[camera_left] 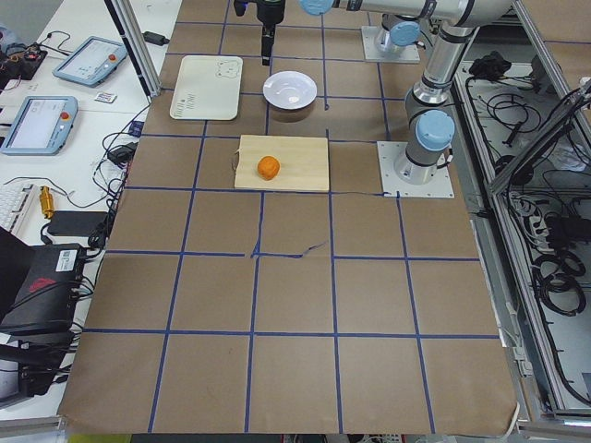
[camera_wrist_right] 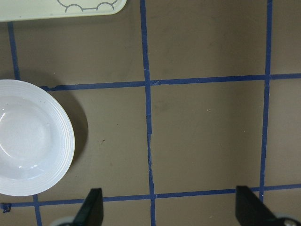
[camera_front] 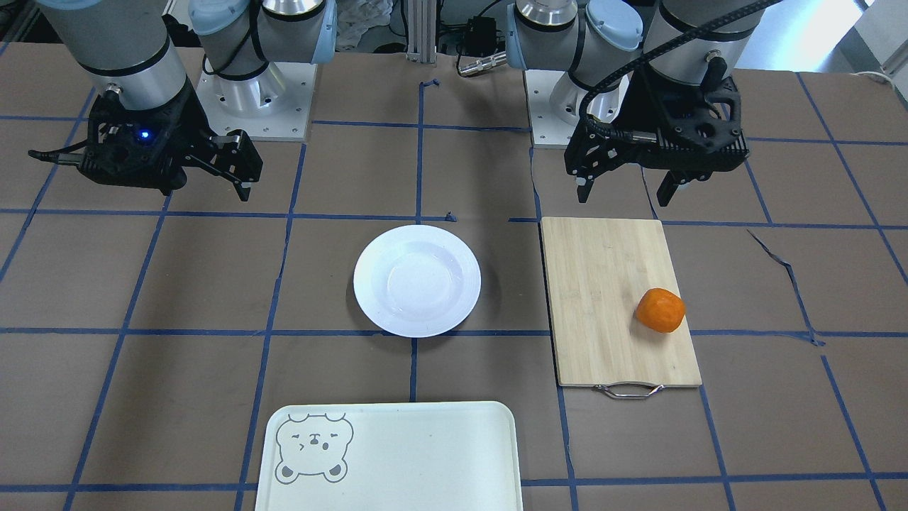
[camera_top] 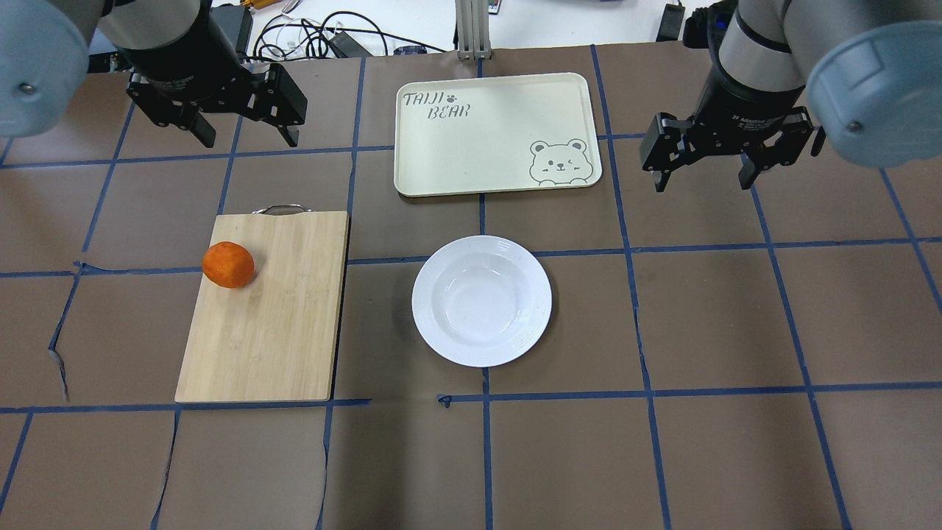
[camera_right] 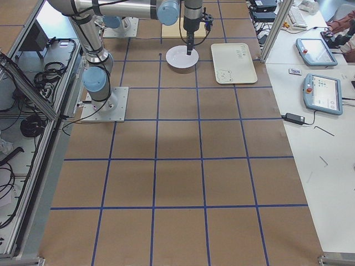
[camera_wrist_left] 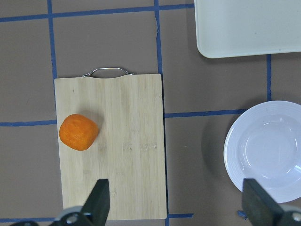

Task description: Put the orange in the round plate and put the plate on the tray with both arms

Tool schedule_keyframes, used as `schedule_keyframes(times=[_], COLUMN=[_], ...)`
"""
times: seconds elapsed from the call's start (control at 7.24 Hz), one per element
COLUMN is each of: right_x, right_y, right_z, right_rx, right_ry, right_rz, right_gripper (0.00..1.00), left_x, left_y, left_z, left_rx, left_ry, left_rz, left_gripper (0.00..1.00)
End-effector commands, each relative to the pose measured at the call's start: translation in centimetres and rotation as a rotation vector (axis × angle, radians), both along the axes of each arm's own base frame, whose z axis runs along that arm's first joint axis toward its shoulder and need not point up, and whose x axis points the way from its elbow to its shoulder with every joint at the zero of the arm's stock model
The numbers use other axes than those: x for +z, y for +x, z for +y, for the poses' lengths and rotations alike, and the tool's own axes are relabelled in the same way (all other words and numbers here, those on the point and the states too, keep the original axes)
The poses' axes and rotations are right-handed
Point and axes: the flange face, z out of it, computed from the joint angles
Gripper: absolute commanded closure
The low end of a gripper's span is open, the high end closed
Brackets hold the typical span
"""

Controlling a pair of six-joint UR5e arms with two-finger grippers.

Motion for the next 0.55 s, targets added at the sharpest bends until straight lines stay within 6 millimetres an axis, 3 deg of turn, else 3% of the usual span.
schedule_keyframes(times=[0.0, 0.41], right_x=[-0.33, 0.02], right_y=[0.00, 0.23], right_z=[0.16, 0.16], right_rx=[0.005, 0.002], right_ry=[0.007, -0.004], right_rz=[-0.003, -0.003], right_gripper=[0.00, 0.00], left_x=[-0.01, -0.09], left_y=[0.00, -0.02], left_z=[0.01, 0.02], left_rx=[0.000, 0.000], left_ry=[0.001, 0.003], left_rz=[0.001, 0.002], left_gripper=[0.00, 0.00])
